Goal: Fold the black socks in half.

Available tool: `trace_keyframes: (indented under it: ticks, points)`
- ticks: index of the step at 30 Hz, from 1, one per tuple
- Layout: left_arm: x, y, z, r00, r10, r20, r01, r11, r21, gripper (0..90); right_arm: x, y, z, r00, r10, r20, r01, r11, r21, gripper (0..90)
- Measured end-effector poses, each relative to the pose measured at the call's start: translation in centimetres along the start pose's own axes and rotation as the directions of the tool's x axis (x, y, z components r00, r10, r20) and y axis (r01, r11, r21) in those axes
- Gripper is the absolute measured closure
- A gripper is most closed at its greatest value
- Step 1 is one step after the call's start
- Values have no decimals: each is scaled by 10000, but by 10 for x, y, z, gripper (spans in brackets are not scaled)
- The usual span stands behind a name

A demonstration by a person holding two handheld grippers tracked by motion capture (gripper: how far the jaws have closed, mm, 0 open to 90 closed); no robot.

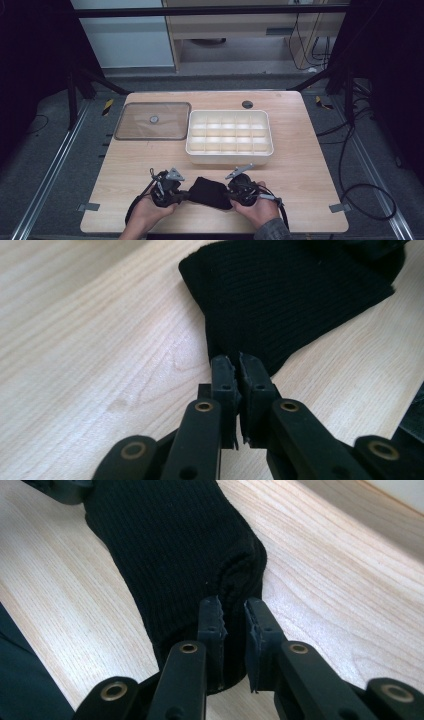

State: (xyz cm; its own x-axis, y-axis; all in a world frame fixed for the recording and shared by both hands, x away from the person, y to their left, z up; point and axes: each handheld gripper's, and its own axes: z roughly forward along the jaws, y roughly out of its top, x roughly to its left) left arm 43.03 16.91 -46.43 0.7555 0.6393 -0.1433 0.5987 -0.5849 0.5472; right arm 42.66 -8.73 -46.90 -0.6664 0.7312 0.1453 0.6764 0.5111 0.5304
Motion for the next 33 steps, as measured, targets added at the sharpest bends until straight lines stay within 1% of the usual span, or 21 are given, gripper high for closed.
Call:
trace_keyframes:
  ticks: [4,5,9,10,12,14,15,16,17,18,20,22,23,25,26,29,31,33]
  points:
    - [-1,3,-8,9998,160,-76,-161,9997,-160,865,3,3,1,9999,-106,-32,107,9999,9,803]
    - [-2,5,-10,9998,210,-73,-212,9996,-185,865,3,4,1,10000,-69,-24,69,10000,25,803]
    - [-8,11,-16,9991,423,69,-421,9986,-334,868,5,5,3,10000,-66,-41,66,10000,16,803]
    - [-9,13,-16,9991,408,96,-404,9982,-434,868,6,5,4,9999,-100,-53,100,9999,-6,803]
    - [-13,16,-18,9985,494,221,-481,9974,-534,869,7,6,5,9999,-92,-92,92,10000,-19,803]
    - [-16,20,-19,9980,587,243,-571,9964,-623,869,9,7,6,9998,-123,-142,123,9999,-52,802]
    - [-18,22,-20,9972,656,354,-632,9958,-661,869,10,8,7,9998,-94,-157,93,9999,-52,801]
    - [-20,24,-20,9966,729,385,-701,9952,-683,870,11,8,8,9997,-146,-175,145,9999,-78,798]
    - [-21,25,-20,9962,811,317,-789,9948,-650,870,12,8,8,9997,-163,-187,161,9998,-98,793]
    - [-22,26,-20,9956,917,203,-905,9943,-560,870,12,8,8,9997,-194,-177,192,9997,-134,783]
    - [-21,27,-20,9953,957,147,-949,9941,-519,870,12,7,7,9996,-180,-212,176,9997,-187,749]
    - [-21,27,-21,9952,972,137,-963,9940,-514,870,12,6,4,9996,-197,-215,192,9996,-211,673]
    - [-20,27,-22,9952,968,127,-960,9941,-508,870,12,5,3,9995,-176,-246,170,9996,-213,654]
    - [-19,26,-24,9952,976,43,-972,9941,-488,870,10,3,0,9996,-197,-222,191,9994,-286,583]
    - [-18,25,-25,9952,974,24,-971,9941,-487,870,10,2,-3,9998,-116,-188,111,9995,-305,574]
    - [-16,24,-28,9953,963,-2,-962,9942,-487,870,8,-3,-8,9998,-106,-179,100,9993,-365,558]
    - [-16,23,-29,9953,972,14,-970,9940,-500,871,7,-6,-10,9997,-29,-229,21,9994,-346,563]
    - [-15,23,-30,9952,977,-17,-977,9940,-500,870,6,-7,-9,9995,-6,-314,-4,9995,-323,586]
